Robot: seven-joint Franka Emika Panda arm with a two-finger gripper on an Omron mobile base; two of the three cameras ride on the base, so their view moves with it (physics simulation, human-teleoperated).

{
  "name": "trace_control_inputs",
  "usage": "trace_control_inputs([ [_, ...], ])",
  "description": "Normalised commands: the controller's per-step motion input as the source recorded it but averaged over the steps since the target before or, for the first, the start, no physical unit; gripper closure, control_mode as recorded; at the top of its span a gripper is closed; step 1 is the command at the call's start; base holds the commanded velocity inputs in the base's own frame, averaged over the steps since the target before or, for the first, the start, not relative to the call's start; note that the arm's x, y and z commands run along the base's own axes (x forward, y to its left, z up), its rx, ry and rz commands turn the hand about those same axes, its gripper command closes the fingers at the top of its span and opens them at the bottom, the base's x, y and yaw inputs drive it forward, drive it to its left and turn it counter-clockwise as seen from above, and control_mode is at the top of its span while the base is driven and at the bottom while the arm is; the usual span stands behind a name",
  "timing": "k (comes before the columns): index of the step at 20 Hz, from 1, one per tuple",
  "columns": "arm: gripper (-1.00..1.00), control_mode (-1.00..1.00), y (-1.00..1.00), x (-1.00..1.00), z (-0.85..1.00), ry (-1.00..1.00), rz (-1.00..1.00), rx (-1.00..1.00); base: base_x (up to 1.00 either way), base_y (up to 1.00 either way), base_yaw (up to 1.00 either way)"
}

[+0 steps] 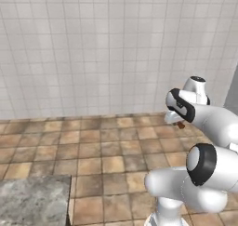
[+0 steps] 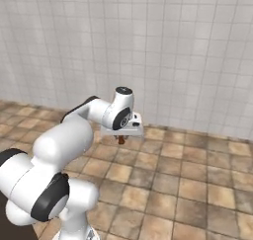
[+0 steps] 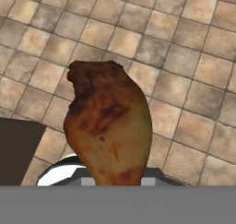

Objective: Take the chicken drumsticks from the pan and place one on each plate on the dining counter.

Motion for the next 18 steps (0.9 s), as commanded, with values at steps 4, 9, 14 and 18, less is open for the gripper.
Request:
trace_control_inputs([
  [4,1.00,1.00,0.00,0.00,0.00,0.00,0.00,0.00,0.96,0.22,0.24],
  [9,1.00,1.00,0.00,0.00,0.00,0.00,0.00,0.00,0.86,0.15,0.37],
  [14,1.00,1.00,0.00,0.00,0.00,0.00,0.00,0.00,0.74,0.07,0.52],
  [18,1.00,1.00,0.00,0.00,0.00,0.00,0.00,0.00,0.68,0.02,0.60],
])
